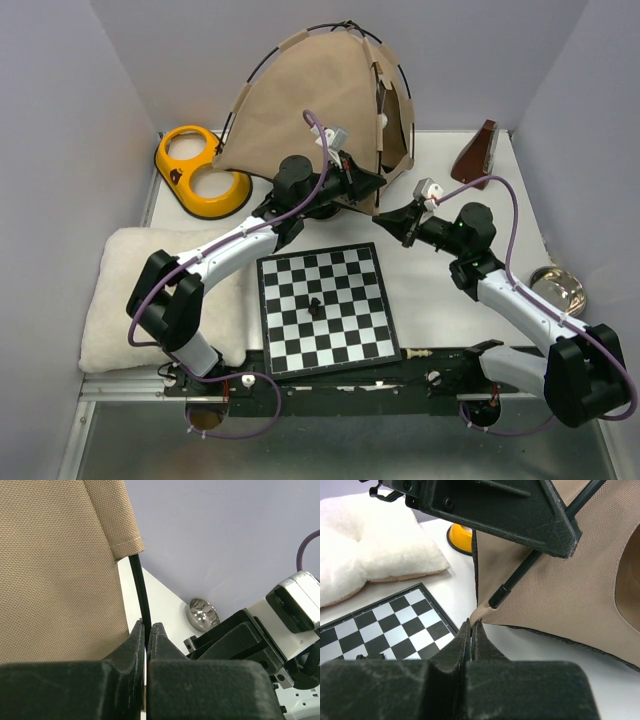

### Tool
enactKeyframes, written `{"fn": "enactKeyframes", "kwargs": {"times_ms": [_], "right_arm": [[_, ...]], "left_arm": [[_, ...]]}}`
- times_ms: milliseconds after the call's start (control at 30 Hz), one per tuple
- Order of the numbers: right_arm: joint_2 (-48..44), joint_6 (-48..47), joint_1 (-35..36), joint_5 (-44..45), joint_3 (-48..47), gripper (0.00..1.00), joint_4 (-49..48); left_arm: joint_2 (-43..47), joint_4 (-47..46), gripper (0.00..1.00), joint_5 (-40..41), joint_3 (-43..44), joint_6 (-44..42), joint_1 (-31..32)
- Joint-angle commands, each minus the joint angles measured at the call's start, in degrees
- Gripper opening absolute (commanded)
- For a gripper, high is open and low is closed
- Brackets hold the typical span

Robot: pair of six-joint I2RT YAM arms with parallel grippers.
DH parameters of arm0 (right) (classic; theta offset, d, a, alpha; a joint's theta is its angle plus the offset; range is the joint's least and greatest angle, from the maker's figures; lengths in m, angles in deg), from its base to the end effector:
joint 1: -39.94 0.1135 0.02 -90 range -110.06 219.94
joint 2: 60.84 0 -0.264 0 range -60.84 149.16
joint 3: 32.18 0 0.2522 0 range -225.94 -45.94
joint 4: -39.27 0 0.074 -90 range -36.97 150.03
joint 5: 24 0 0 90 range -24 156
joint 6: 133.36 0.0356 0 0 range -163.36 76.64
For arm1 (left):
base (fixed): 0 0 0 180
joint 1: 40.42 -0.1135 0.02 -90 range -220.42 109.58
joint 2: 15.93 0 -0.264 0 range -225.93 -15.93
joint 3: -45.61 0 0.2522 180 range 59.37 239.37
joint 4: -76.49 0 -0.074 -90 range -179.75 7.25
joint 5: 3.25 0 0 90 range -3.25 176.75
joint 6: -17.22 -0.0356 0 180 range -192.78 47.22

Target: Set up the pet tent

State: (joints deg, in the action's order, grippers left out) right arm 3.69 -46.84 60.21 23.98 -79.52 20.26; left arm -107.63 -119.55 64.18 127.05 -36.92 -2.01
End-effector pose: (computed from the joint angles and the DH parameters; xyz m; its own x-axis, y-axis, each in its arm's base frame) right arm 0.2242 0.1082 0.2805 0.0835 -0.0172 -0.9964 -0.8816 0.4649 -0.0819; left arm 0.2911 -0.2482 0.3432 -0.4474 -0.3356 -0.8290 0.7537 0.3575 -0.5515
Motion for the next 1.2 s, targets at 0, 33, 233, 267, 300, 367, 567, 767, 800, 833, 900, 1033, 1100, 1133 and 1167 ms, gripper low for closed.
{"fn": "enactKeyframes", "kwargs": {"times_ms": [0,33,233,267,300,367,567,767,800,833,900,1033,1100,1133,1167], "right_arm": [[-1.69,-1.52,0.47,-2.19,0.54,0.01,1.48],[-1.69,-1.61,0.47,-2.45,0.62,0.01,1.75],[-1.69,-2.14,0.56,-3.07,0.80,0.01,2.36],[-1.69,-2.49,0.47,-3.15,0.80,0.01,2.71],[-1.69,-2.66,0.47,-3.24,0.80,0.01,2.80],[-1.69,-3.02,0.56,-3.33,1.06,0.01,3.07],[-1.96,-4.42,0.64,-4.30,0.71,0.01,3.94],[-1.78,-6.79,1.26,-4.03,0.27,0.01,5.44],[-1.69,-6.88,1.26,-3.95,0.10,0.01,5.53],[-1.69,-7.06,1.35,-3.95,0.18,0.01,5.53],[-1.52,-7.06,1.35,-3.86,0.01,0.01,5.53],[-1.43,-7.24,1.52,-3.42,-0.43,0.01,5.61],[-1.52,-8.46,1.52,-3.68,-0.52,0.01,5.97],[-1.60,-8.03,1.52,-3.42,-0.43,0.01,5.45],[-1.60,-8.20,1.52,-3.42,-0.69,0.01,5.79]], "left_arm": [[1.97,-1.40,0.00,3.06,1.31,-3.95,-2.38],[1.62,-1.23,0.00,3.23,1.92,-3.78,-2.55],[0.47,-1.22,0.00,3.41,4.48,-3.78,-2.82],[0.47,-1.14,0.00,3.67,4.57,-3.69,-2.90],[0.38,-0.96,0.00,3.67,4.65,-3.51,-2.99],[0.29,-0.52,0.00,3.93,4.83,-3.69,-2.99],[-0.14,0.80,0.00,5.43,5.70,-3.43,-3.17],[-1.11,1.50,0.00,5.52,7.20,-0.35,-3.08],[-1.29,2.11,0.00,5.26,7.46,-0.44,-3.08],[-1.37,2.20,0.00,5.43,7.55,-0.52,-2.99],[-1.29,2.29,0.00,5.08,7.47,-0.61,-2.91],[-1.38,3.26,0.00,4.99,7.12,-0.70,-2.73],[-1.20,4.13,0.00,5.69,6.85,-1.40,-2.38],[-1.11,4.40,0.00,5.52,6.85,-1.84,-2.20],[-1.02,4.92,0.00,5.86,6.85,-2.19,-2.03]]}}
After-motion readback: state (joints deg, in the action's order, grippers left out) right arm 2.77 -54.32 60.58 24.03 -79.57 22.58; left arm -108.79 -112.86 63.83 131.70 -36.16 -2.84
